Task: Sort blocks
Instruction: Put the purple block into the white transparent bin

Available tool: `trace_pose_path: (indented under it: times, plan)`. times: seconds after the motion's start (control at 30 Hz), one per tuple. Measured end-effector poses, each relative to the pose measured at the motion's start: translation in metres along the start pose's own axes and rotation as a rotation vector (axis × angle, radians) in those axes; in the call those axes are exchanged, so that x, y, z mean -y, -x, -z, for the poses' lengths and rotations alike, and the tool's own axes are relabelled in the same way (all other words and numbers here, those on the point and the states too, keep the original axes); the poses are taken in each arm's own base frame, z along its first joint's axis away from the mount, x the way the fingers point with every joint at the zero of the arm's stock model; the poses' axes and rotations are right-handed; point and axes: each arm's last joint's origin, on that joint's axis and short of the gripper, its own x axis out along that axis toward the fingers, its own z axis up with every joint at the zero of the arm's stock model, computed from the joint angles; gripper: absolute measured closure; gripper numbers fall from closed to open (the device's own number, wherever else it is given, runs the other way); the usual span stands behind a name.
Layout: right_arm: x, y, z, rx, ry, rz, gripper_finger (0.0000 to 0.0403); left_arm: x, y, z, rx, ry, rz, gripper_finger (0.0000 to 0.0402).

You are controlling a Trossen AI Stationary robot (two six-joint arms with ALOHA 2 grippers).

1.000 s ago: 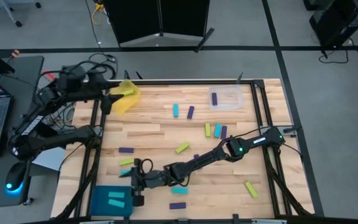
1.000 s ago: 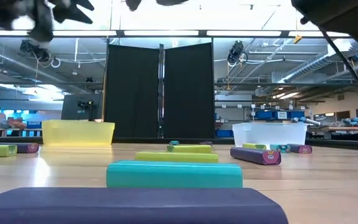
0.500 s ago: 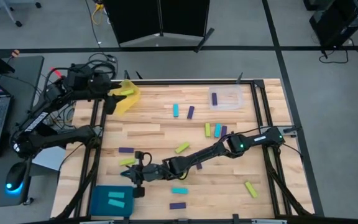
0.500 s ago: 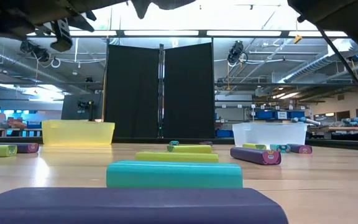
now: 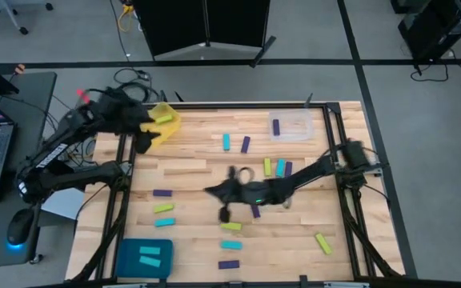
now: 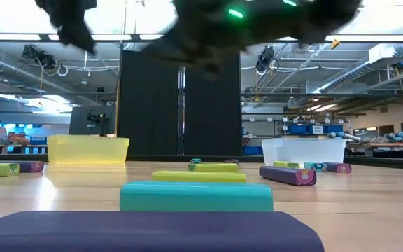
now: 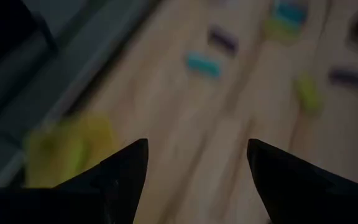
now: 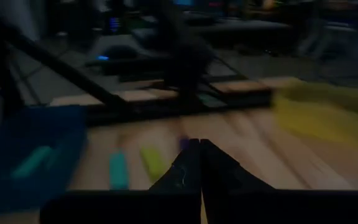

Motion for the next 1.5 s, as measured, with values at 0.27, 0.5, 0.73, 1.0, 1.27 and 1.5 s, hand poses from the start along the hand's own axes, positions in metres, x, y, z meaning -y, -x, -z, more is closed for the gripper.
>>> trace_pose_path:
  times: [0.27, 0.5, 0.73, 1.0, 1.27, 1.5]
  plan:
    - [0.038, 0.113, -0.004, 0.096, 0.003, 0.219, 0.0398, 0.013, -0.065, 0.058, -0.377, -0.075, 0.099, 0.0163]
    - [0.066, 0.18, -0.013, 0.181, -0.014, 0.349, 0.0397, 0.039, -0.074, 0.06, -0.389, -0.218, 0.224, 0.0183]
    - [0.07, 0.209, -0.016, 0.208, 0.021, 0.448, 0.0396, 0.071, -0.081, 0.065, -0.439, -0.393, 0.24, 0.0179]
    - [0.071, 0.227, -0.028, 0.223, 0.044, 0.504, 0.0396, 0.105, -0.103, 0.069, -0.518, -0.468, 0.241, 0.0157]
    - [0.067, 0.233, -0.028, 0.214, 0.056, 0.506, 0.0396, 0.131, -0.126, 0.081, -0.649, -0.543, 0.244, 0.0142]
    - [0.064, 0.235, -0.028, 0.209, 0.055, 0.505, 0.0395, 0.141, -0.134, 0.093, -0.649, -0.567, 0.129, 0.0141]
